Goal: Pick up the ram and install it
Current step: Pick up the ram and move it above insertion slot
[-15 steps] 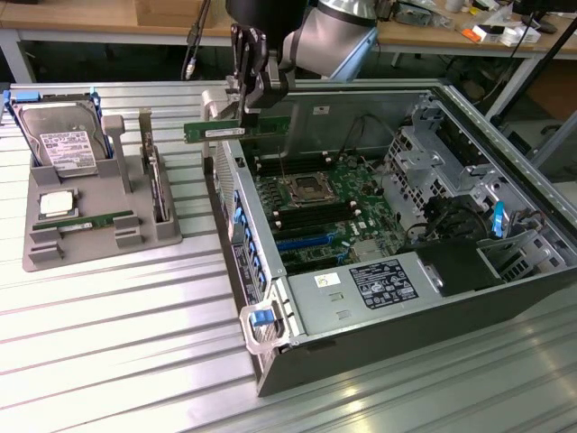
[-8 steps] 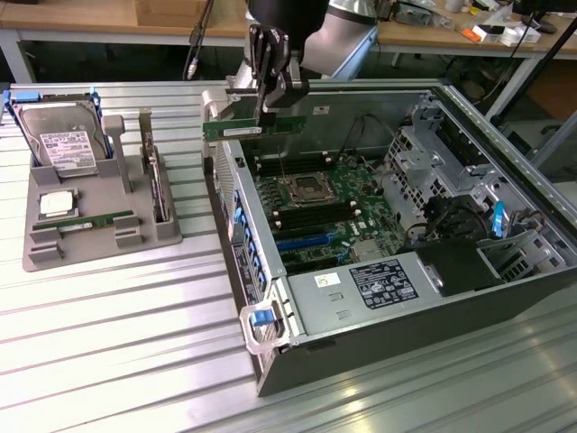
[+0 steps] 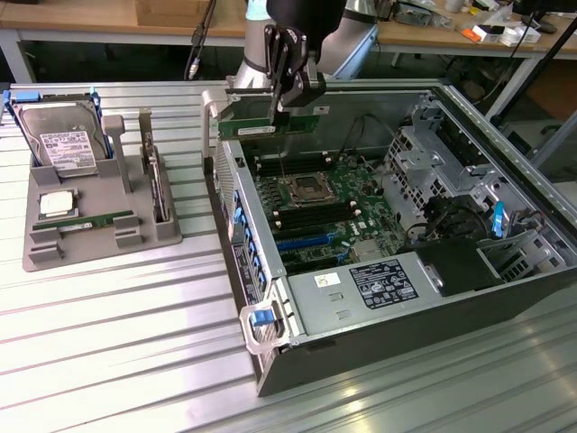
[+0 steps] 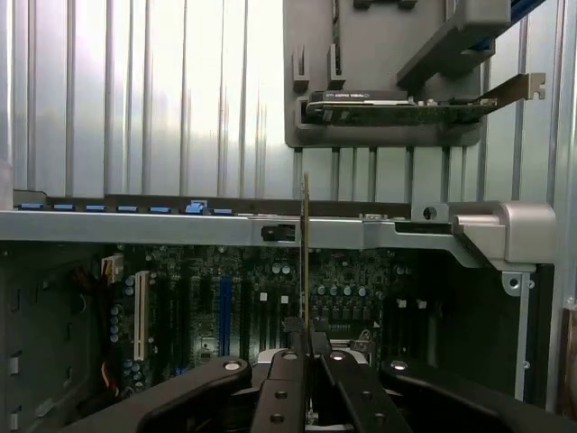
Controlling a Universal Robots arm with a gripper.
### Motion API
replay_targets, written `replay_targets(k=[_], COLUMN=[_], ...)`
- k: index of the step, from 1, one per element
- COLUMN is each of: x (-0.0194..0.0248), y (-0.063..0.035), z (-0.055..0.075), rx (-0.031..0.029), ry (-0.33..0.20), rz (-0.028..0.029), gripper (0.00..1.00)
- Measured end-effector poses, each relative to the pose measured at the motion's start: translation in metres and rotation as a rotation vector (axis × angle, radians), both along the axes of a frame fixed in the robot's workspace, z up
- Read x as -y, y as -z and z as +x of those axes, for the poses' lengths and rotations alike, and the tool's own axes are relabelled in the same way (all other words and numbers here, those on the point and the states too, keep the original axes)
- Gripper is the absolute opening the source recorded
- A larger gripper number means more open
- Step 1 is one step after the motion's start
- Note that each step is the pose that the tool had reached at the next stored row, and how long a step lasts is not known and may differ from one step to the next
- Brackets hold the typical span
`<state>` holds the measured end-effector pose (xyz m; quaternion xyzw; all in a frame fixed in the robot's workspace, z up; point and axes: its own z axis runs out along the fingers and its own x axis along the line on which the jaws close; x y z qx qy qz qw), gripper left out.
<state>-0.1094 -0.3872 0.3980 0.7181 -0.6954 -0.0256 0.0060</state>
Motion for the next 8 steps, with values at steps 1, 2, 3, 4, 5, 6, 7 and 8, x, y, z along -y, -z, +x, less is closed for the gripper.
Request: replay_targets(k=[1,2,3,4,5,6,7,8], x=[0.0000,0.0000,0.0000,0.0000,0.0000,0.0000,0.0000,0.0000], y=[0.0000,0.0000,0.0000,0.0000,0.0000,0.0000,0.0000,0.0000], z=[0.004,0.007,0.010,0.013,0.016,0.018,0.023,0.026], rx=[0.0000,0.0000,0.0000,0.0000,0.0000,0.0000,0.0000,0.0000], ry=[0.000,0.000,0.000,0.000,0.000,0.000,0.000,0.000], rz=[0.0000,0.0000,0.0000,0.0000,0.0000,0.0000,0.0000,-0.0001], gripper=[0.12,0.12,0.12,0.12,0.12,0.12,0.12,0.12])
